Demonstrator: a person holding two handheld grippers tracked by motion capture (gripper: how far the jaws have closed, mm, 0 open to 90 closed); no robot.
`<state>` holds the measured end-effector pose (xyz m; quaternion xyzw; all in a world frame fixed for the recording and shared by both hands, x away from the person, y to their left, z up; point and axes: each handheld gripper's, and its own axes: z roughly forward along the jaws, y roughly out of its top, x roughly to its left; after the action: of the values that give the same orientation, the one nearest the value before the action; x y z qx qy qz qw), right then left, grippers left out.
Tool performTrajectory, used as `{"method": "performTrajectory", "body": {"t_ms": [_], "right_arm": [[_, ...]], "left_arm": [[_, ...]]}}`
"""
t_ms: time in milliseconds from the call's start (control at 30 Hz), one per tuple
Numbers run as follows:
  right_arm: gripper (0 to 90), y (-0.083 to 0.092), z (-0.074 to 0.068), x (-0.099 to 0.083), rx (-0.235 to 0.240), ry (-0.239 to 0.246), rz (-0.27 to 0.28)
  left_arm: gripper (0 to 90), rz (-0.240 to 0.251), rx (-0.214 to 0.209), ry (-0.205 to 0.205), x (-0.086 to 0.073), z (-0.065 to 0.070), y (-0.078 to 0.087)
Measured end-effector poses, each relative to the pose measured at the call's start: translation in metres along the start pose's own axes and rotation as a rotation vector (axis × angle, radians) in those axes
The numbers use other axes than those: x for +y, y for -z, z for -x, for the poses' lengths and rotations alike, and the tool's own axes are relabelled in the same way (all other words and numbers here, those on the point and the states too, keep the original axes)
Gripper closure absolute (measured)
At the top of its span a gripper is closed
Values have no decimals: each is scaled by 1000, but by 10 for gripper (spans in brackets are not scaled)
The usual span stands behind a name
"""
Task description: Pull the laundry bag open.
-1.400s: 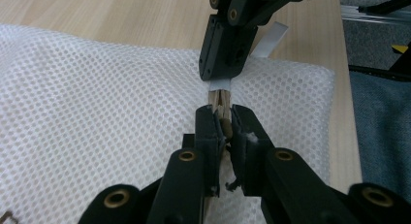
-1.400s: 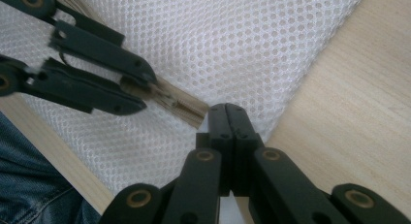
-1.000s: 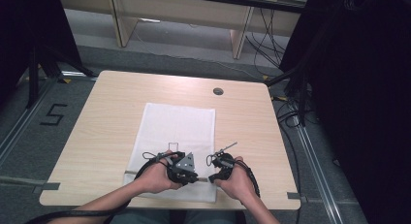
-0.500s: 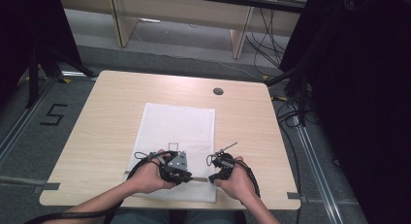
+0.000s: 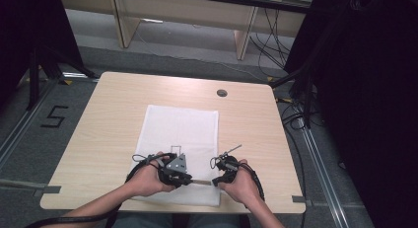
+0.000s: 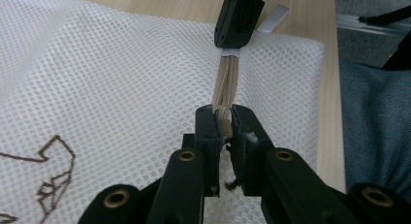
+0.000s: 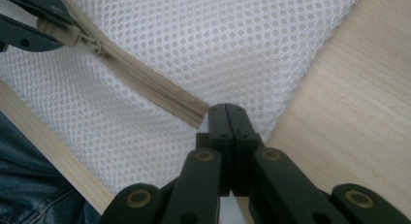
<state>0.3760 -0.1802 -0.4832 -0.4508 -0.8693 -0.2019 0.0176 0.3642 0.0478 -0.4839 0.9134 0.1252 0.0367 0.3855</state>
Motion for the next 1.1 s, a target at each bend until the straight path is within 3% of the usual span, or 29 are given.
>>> {"method": "performTrajectory", "body": {"t_ms": [267,500,567,600,667,700,767,833,867,1100], "right_arm": [[900,0,1,0,0,7,-4],[900,0,1,0,1,5,-2],[900,0,1,0,1,6,-3],[900,0,1,0,1,5,-4],[900,0,1,0,2,5,-2],[900,0,1,0,2,5,-1],[900,0,1,0,2,5,-1],[900,0,1,0,4,5,0],[900,0,1,0,4,4,-1],[900,0,1,0,1,7,-2]], "left_arm": [[819,-5,2,-12,0,0,1],[819,15,-3,19,-3,-1,3],[819,-9,6,-10,-3,-2,5],[820,14,-3,16,-4,-1,4],[819,7,2,1,-4,-2,6],[819,20,-5,25,-4,-1,6],[819,1,1,2,-5,-2,7],[819,14,-3,21,-5,-2,7],[819,3,0,2,-5,-3,8],[819,7,-4,6,-6,-3,8]]}}
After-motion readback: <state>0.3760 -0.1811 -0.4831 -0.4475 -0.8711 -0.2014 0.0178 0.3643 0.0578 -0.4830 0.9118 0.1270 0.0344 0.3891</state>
